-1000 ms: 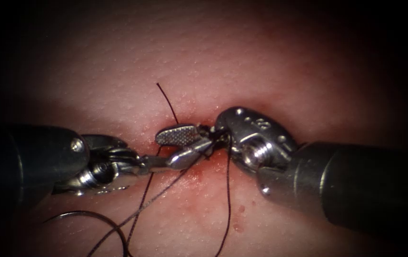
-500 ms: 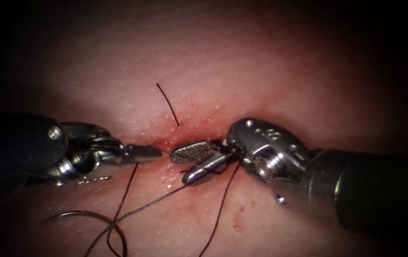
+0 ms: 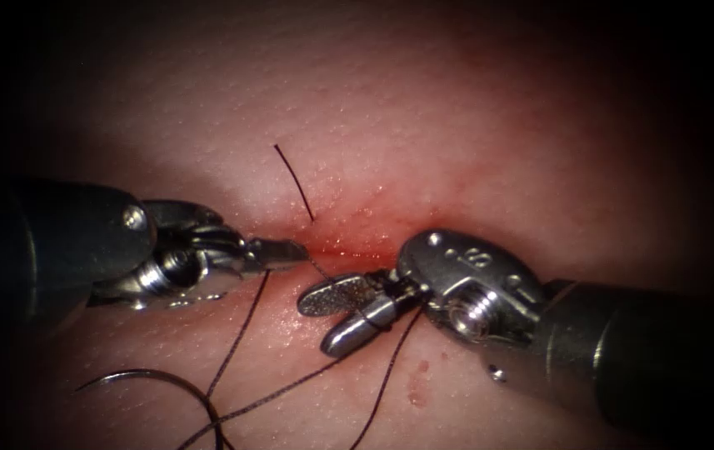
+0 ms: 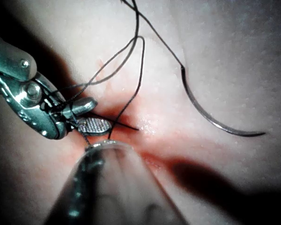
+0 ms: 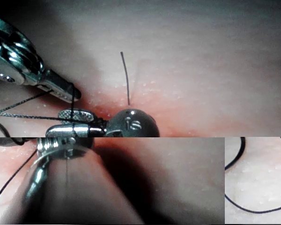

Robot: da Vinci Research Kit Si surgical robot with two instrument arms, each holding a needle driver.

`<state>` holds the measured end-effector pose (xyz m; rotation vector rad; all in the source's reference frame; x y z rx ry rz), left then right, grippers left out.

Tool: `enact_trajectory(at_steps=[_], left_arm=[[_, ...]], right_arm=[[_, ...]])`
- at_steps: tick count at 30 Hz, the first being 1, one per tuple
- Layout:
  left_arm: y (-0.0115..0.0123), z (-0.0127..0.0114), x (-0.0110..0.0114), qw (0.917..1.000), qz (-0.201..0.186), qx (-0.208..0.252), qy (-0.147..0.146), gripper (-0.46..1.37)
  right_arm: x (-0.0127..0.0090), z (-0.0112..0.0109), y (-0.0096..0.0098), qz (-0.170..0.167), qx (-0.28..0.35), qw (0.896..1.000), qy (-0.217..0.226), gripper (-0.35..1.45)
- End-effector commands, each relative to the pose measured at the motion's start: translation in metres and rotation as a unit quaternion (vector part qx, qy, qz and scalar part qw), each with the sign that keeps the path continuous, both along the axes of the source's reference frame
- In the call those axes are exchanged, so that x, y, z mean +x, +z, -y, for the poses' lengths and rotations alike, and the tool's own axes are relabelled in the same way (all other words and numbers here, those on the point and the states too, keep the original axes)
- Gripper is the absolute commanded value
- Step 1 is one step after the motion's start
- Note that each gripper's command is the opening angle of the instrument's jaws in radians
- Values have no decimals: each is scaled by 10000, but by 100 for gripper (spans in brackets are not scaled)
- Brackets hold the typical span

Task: Wound Closure
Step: Wrap the suture two times counter clockwise around the right needle driver

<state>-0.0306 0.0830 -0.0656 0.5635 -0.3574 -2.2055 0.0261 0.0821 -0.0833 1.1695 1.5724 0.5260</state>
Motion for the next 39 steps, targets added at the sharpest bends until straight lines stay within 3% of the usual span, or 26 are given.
enact_trajectory(at_steps=[1, 10, 18, 26, 39], left_arm=[[1, 1, -3, 10000, -19, 30, 11, -35], [14, 13, -16, 9999, 9, 69, 83, -35], [28, 30, -15, 9998, 24, 95, 144, -35], [27, 34, -12, 9998, 44, 149, 140, -35], [24, 54, -18, 9998, 170, 123, 21, -35]], right_arm=[[2, -1, -2, 7, 136, 9997, 187, 19], [7, -12, -7, -10, 391, 9968, 696, 24], [3, -27, -16, -17, 593, 9920, 1118, 11], [4, -36, -8, -26, 609, 9878, 1431, 11], [11, -59, 3, -59, 616, 9717, 2280, 42]])
